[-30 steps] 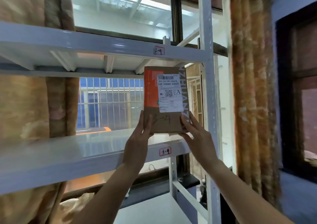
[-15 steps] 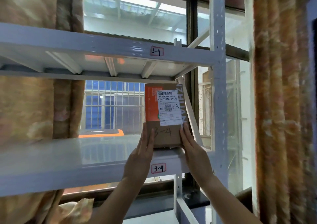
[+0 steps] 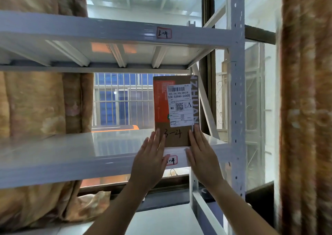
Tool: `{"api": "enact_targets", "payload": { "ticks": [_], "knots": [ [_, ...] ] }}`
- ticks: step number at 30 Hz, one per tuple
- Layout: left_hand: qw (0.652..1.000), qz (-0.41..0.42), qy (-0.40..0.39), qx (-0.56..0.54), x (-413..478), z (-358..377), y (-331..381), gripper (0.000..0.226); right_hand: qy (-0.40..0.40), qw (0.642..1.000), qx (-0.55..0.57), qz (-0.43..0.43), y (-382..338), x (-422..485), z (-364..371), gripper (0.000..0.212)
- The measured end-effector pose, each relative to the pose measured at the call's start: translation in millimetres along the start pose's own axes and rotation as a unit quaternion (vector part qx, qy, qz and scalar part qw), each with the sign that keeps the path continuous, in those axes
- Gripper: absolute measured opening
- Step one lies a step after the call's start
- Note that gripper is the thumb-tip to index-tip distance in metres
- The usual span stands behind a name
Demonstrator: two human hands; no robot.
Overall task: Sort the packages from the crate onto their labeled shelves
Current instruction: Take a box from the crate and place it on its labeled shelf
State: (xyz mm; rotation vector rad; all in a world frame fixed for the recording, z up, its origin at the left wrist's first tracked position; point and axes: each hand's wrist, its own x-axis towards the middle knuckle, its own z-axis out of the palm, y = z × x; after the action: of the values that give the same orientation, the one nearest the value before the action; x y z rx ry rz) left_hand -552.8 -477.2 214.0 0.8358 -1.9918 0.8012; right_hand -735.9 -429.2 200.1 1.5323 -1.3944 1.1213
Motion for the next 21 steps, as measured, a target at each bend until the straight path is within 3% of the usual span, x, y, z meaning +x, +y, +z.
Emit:
{"api": "enact_targets", "payload": {
  "ticks": [21],
  "knots": [
    [0.998,0.016,-0.037,0.043,0,-10,0,0.06,-0.152,0.984,-0.091,0.031,-4,0,-25,0.062]
  ]
}}
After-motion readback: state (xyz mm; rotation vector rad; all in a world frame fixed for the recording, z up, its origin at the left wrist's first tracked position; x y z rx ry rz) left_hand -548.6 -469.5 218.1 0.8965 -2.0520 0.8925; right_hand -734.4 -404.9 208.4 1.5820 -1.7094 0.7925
